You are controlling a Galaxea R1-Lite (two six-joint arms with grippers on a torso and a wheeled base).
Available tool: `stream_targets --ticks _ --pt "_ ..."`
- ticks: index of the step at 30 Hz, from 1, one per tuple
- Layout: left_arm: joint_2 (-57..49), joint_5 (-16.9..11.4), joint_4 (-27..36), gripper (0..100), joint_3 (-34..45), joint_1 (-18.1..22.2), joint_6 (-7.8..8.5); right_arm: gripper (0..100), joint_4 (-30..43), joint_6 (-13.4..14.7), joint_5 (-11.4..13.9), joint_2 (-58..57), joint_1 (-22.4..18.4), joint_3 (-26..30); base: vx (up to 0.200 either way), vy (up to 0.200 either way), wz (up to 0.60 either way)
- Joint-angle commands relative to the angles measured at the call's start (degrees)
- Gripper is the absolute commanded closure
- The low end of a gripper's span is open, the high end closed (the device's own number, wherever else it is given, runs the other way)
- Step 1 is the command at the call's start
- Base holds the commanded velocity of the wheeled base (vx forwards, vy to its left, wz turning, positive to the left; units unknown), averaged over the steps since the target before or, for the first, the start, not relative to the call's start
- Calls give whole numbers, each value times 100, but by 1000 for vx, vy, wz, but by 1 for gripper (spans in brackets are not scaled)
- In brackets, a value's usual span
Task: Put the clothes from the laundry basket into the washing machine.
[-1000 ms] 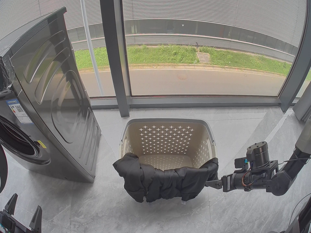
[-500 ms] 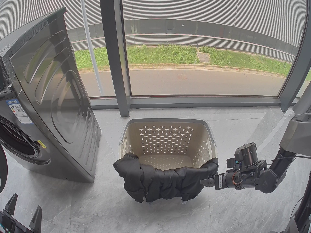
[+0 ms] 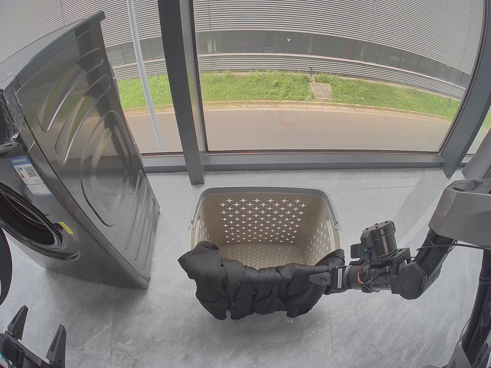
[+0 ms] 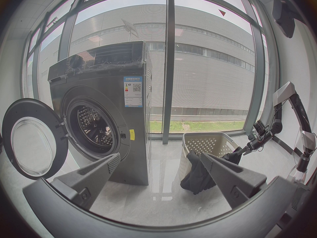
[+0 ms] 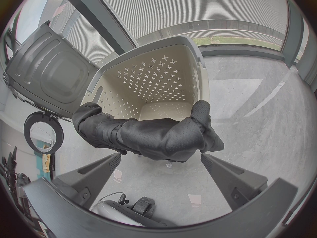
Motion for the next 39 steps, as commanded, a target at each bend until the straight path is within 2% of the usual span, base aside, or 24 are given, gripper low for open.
stream_targets --ticks 1,9,10,16,26,33,39 --pt "-86 1 2 0 92 1 -10 0 -3 4 -27 98 18 -134 0 0 0" --pt "-86 10 2 0 92 1 -19 0 -3 39 -88 221 53 -249 0 0 0" --pt "-86 10 2 0 92 1 -10 100 -12 56 -88 273 53 -275 0 0 0" --pt "-86 10 2 0 92 1 -10 100 -372 39 -97 432 71 -319 0 0 0" --pt "-86 10 2 0 92 1 -19 100 -381 56 -159 309 97 -196 0 0 0" --pt "-86 19 2 0 92 1 -19 100 -328 408 -159 -834 563 68 0 0 0" --pt "-86 10 2 0 92 1 -10 100 -319 461 -211 -2267 844 419 0 0 0"
